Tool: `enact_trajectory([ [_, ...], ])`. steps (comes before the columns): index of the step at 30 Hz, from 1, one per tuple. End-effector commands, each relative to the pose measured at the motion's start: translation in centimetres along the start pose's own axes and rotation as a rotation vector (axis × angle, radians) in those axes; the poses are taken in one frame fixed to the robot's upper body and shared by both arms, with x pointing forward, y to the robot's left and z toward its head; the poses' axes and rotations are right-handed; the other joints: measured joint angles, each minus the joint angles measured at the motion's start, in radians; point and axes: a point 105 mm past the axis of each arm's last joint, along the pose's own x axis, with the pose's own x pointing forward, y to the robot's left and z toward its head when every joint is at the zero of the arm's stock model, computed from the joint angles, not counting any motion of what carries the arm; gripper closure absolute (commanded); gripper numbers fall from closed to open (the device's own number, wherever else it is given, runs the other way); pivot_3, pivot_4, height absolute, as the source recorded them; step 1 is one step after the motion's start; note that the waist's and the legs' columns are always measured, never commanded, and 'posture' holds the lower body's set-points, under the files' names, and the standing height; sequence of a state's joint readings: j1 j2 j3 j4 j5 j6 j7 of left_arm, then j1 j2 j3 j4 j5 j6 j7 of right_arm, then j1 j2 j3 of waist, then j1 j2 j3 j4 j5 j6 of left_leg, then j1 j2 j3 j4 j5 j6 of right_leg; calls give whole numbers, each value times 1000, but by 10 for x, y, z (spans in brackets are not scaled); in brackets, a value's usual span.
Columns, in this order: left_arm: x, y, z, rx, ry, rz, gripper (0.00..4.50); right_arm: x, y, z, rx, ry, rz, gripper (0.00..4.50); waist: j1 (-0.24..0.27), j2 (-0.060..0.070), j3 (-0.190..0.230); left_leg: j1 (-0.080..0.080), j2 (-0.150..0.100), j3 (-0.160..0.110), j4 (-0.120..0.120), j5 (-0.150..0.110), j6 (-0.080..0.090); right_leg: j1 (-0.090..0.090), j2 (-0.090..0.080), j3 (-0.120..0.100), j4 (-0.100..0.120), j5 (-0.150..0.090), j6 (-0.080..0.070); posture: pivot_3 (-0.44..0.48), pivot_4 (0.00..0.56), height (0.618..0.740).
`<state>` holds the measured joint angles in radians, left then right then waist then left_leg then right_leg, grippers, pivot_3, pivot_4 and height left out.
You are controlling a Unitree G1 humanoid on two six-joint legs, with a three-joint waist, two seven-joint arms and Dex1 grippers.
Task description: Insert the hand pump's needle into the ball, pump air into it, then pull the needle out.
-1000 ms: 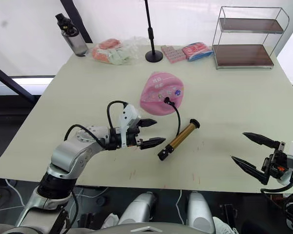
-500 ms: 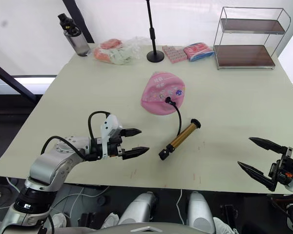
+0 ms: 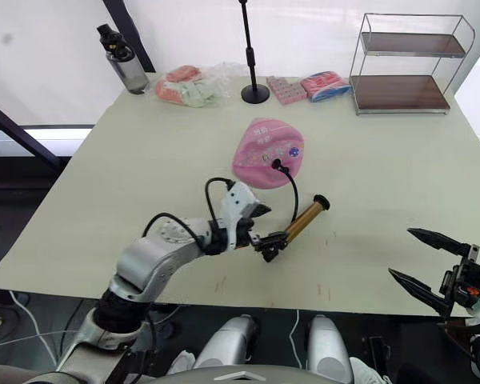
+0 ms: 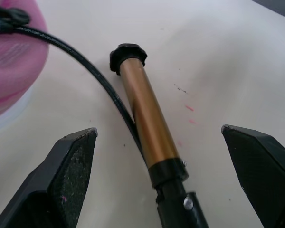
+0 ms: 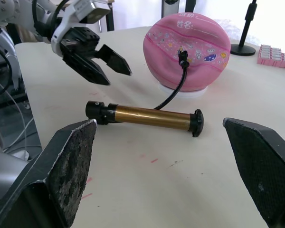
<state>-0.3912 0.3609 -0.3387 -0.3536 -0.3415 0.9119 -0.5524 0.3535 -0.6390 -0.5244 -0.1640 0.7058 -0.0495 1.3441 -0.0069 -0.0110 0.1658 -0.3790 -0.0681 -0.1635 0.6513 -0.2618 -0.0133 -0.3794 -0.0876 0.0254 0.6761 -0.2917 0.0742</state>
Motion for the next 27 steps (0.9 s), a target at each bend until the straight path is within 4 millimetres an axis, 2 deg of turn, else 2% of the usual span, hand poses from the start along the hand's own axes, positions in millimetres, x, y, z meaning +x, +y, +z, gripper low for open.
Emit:
enact_trajectory([
  [1, 10, 0, 2, 31, 34, 41, 48, 2, 2, 9, -44, -24, 9, 0, -2, 0, 0, 0, 0, 2, 0, 0, 0, 0, 0, 1, 0, 0, 1, 0, 150, 740],
  [8, 28, -8, -2, 72, 119, 68, 48, 5, 2, 9, -48, -26, 13, 0, -4, 0, 0, 2, 1, 17, 1, -4, 7, -3, 0, 15, -3, 3, 5, 0, 150, 740],
  [20, 26, -7, -23, 112, 242, 97, 48, 10, 3, 6, -45, -22, 26, 0, -3, 0, 0, 1, 1, 35, 2, -9, 15, -10, 0, 35, -7, 8, 14, 0, 150, 740],
  [21, 26, -6, -23, 113, 243, 99, 539, 9, 3, 5, -45, -15, 27, 0, -3, 0, 0, 1, 1, 36, 2, -9, 15, -10, 0, 37, -7, 8, 14, 0, 150, 740],
  [25, 26, -4, -20, 113, 229, 107, 1877, 7, 1, 1, -57, 13, 31, 0, -1, 0, 0, -1, 1, 43, 4, -11, 18, -14, 0, 44, -8, 10, 18, 0, 150, 740],
  [27, 25, -3, -17, 114, 207, 109, 2905, 7, 1, 0, -62, 19, 33, 0, -1, 0, 0, -1, 1, 46, 5, -12, 19, -14, 0, 46, -9, 11, 19, 0, 150, 740],
])
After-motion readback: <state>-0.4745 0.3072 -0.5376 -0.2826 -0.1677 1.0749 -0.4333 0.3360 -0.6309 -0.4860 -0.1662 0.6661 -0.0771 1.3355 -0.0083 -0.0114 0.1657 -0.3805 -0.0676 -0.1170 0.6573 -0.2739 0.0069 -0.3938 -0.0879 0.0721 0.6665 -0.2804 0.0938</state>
